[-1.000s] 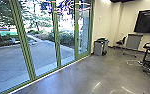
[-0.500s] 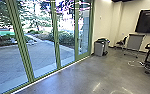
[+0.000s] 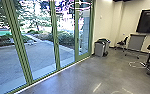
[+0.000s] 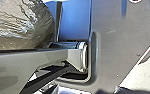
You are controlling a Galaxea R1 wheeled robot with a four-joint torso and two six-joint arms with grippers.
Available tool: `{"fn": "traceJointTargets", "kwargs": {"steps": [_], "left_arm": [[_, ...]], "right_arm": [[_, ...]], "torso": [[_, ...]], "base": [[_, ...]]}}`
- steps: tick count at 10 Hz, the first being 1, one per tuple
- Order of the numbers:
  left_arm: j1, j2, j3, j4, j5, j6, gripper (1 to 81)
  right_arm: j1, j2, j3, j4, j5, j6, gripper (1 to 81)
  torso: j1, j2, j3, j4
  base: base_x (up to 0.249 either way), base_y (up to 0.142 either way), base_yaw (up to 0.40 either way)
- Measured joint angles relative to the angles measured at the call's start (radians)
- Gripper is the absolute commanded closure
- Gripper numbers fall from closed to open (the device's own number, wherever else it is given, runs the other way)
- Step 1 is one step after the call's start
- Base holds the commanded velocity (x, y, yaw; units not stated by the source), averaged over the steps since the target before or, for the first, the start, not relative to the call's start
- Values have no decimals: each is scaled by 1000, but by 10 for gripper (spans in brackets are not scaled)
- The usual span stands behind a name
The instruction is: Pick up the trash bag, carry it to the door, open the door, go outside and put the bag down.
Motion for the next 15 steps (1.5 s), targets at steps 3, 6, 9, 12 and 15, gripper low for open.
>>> {"fn": "traceJointTargets", "kwargs": {"steps": [3,6,9,12,15], "left_arm": [[0,0,0,0,0,0,811],[0,-2,0,0,0,0,811],[0,-2,0,0,0,0,811],[0,-2,0,0,0,0,811],[0,-2,0,0,0,0,811]], "right_arm": [[0,0,0,0,0,0,10],[0,0,0,0,0,0,10],[0,0,0,0,0,0,10],[0,0,0,0,0,0,10],[0,0,0,0,0,0,10]], "torso": [[0,0,0,0],[0,0,0,0],[0,0,0,0],[0,0,0,0],[0,0,0,0]], "base": [[149,-64,0],[149,-70,0],[149,-76,0],[149,-86,0],[149,-92,0]]}}
